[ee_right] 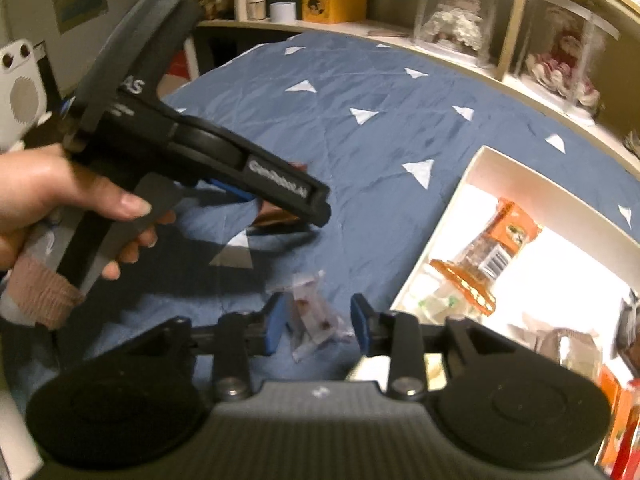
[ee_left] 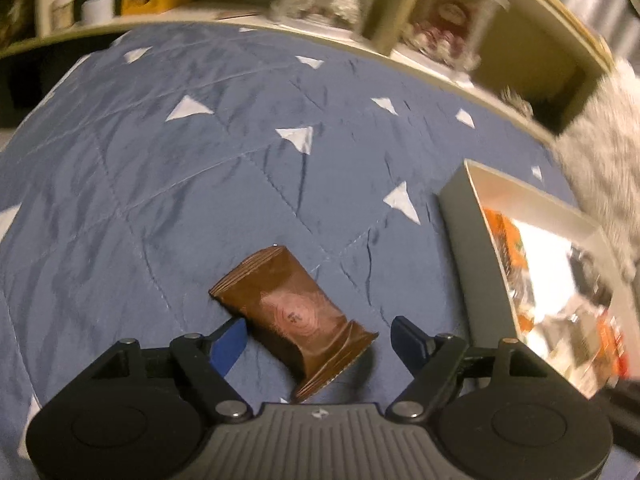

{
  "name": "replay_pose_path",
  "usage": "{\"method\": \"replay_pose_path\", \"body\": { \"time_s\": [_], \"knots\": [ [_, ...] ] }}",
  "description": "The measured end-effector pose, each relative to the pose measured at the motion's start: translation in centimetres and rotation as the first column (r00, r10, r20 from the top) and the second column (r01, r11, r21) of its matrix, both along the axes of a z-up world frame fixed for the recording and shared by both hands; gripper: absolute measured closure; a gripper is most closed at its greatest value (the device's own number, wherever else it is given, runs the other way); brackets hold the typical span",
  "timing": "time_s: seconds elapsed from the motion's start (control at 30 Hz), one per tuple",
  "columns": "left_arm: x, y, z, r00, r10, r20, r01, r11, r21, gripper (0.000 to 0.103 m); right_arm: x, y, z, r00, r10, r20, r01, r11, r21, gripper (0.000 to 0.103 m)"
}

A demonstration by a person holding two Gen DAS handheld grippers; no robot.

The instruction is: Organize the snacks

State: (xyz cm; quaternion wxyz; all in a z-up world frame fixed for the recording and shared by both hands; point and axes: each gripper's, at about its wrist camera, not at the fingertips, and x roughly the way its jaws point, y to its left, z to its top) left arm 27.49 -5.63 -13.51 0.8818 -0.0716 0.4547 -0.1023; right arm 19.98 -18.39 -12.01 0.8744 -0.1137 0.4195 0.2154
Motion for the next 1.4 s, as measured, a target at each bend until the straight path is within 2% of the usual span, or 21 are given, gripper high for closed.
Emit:
{"method": "replay_pose_path", "body": {
  "time_s": [0.13, 0.37, 0.53, 0.63, 0.73, 0.83, 1.0, 1.07, 1.1, 1.23, 1.33, 1.4],
  "knots": [
    [0.1, -0.6, -0.3, 1.000, -0.025, 0.019, 0.024, 0.997, 0.072, 0.024, 0.5, 1.0, -0.6, 0.999, 0.038, -0.008, -0.038, 0.999, -0.019, 0.061],
    [-0.6, -0.5, -0.4, 0.994, -0.105, 0.002, 0.103, 0.976, 0.193, 0.024, 1.1, 2.5, -2.5, 0.996, 0.088, -0.006, -0.088, 0.987, -0.131, 0.060],
    [-1.5, 1.2, 0.1, 0.996, -0.091, -0.015, 0.091, 0.966, 0.243, 0.024, 0.9, 3.0, -2.9, 0.993, 0.114, -0.003, -0.113, 0.979, -0.168, 0.062],
    [-1.9, 2.4, 0.6, 0.998, -0.060, -0.025, 0.064, 0.967, 0.247, 0.024, 0.7, 3.2, -2.8, 0.994, 0.108, -0.007, -0.108, 0.980, -0.166, 0.065],
    [-2.2, 3.2, 1.2, 0.999, -0.028, -0.024, 0.032, 0.981, 0.189, 0.024, 0.8, 2.7, -2.3, 0.997, 0.071, -0.012, -0.072, 0.992, -0.103, 0.067],
    [-2.0, 3.0, 1.7, 1.000, -0.019, -0.004, 0.020, 0.991, 0.133, 0.012, 1.0, 1.9, -1.5, 0.999, 0.021, -0.030, -0.021, 1.000, -0.006, 0.068],
    [-0.8, 1.6, 1.6, 0.999, -0.043, 0.031, 0.038, 0.989, 0.144, 0.012, 1.0, 1.2, -1.5, 0.995, -0.050, -0.086, 0.057, 0.995, 0.081, 0.068],
    [-0.2, 1.4, 1.3, 0.998, -0.048, 0.037, 0.042, 0.986, 0.159, 0.015, 1.0, 1.1, -1.7, 0.992, -0.074, -0.101, 0.084, 0.992, 0.097, 0.068],
    [-0.1, 1.3, 1.2, 0.998, -0.051, 0.037, 0.044, 0.985, 0.166, 0.021, 1.0, 1.1, -1.8, 0.991, -0.085, -0.107, 0.096, 0.990, 0.101, 0.068],
    [0.4, 1.4, 0.3, 0.998, -0.064, 0.021, 0.059, 0.980, 0.189, 0.034, 1.1, 0.9, -2.0, 0.988, -0.109, -0.113, 0.122, 0.986, 0.117, 0.068],
    [0.4, 1.6, 0.3, 0.998, -0.062, 0.033, 0.053, 0.975, 0.218, 0.048, 0.9, 1.0, -2.0, 0.988, -0.108, -0.114, 0.122, 0.985, 0.119, 0.068],
    [0.6, 1.7, 0.4, 0.997, -0.063, 0.032, 0.055, 0.976, 0.212, 0.058, 0.9, 1.2, -2.0, 0.988, -0.109, -0.108, 0.121, 0.986, 0.113, 0.068]
  ]
}}
